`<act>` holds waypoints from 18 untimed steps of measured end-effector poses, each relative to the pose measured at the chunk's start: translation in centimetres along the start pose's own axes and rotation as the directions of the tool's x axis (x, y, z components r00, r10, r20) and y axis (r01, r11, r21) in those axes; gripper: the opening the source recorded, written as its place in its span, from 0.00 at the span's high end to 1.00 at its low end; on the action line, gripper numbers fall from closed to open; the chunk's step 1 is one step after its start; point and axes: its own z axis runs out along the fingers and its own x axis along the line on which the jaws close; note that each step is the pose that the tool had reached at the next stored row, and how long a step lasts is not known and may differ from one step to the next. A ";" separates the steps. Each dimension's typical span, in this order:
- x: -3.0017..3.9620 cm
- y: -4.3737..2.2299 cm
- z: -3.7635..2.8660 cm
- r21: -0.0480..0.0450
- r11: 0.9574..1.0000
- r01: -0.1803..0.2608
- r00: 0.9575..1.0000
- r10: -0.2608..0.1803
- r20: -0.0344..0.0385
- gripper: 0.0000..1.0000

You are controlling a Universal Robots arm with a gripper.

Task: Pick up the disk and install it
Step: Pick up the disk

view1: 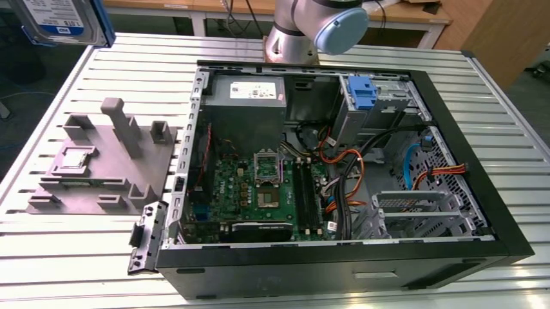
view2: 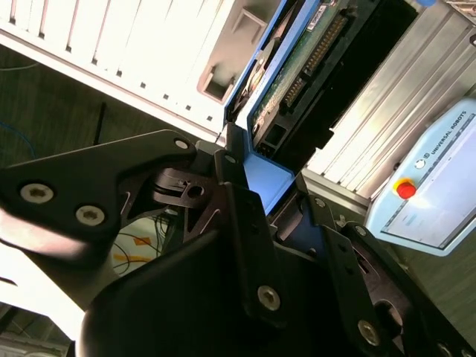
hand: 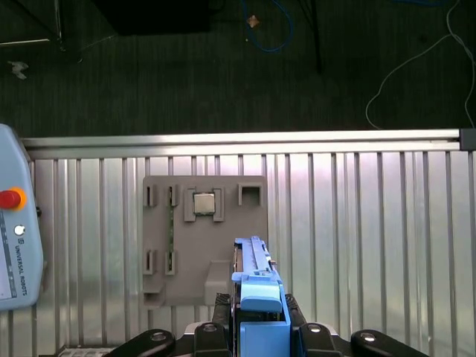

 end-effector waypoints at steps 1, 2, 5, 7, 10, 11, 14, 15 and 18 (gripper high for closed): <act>0.00 -0.04 0.00 0.000 1.000 0.000 1.000 0.000 0.000 0.64; 0.00 -0.09 0.00 0.000 1.000 0.000 1.000 0.000 0.000 0.64; -0.01 -0.22 0.00 0.000 1.000 0.000 1.000 0.000 0.000 0.64; -0.01 -0.31 0.00 0.000 1.000 0.000 1.000 0.000 0.000 0.64; -0.02 -0.44 0.00 0.000 1.000 0.000 1.000 0.000 0.000 0.64; -0.02 -0.48 0.00 0.000 1.000 0.000 1.000 0.000 0.000 0.64; -0.02 -0.61 -0.01 0.000 1.000 0.000 1.000 0.000 0.000 0.64; -0.02 -0.66 0.00 0.000 1.000 0.000 1.000 0.000 0.000 0.64; -0.03 -0.78 -0.01 0.000 1.000 0.000 1.000 0.000 0.000 0.64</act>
